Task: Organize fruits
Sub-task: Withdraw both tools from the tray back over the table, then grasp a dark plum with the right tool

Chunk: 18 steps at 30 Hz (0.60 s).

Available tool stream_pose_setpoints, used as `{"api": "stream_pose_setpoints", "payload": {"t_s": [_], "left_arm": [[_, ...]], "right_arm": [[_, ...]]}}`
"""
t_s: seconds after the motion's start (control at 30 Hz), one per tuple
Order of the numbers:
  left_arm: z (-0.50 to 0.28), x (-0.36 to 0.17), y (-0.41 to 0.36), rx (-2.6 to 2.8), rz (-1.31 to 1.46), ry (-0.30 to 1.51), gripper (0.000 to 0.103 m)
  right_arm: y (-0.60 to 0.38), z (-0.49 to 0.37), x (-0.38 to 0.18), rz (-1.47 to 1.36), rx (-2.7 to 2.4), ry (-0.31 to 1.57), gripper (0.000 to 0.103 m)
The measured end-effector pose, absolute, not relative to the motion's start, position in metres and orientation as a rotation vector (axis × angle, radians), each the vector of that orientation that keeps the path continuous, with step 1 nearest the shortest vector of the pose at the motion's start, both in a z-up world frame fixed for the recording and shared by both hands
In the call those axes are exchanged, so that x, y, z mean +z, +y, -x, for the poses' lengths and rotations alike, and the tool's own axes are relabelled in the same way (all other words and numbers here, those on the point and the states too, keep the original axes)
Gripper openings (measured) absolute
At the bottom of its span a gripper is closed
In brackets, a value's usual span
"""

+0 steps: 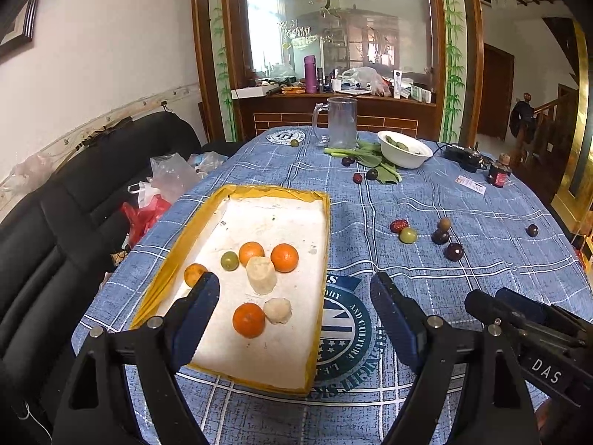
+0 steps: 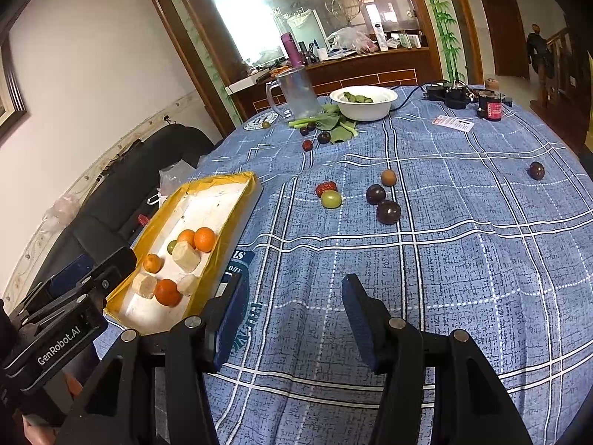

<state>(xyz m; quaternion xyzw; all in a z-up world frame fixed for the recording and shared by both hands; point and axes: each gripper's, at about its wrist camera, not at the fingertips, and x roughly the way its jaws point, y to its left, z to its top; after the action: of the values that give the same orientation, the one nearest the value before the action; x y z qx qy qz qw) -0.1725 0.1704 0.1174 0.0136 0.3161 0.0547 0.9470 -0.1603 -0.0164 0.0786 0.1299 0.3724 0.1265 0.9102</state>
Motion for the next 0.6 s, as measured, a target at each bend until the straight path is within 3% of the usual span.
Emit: {"api": "stream_pose_setpoints", "payload": {"t_s": [0.6], "left_arm": [[0.125,0.08,0.166,0.078,-0.005,0.764,0.083]], "right_arm": [[-0.077,0.102,0.071,-0.213,0.119,0.822,0.058]]}}
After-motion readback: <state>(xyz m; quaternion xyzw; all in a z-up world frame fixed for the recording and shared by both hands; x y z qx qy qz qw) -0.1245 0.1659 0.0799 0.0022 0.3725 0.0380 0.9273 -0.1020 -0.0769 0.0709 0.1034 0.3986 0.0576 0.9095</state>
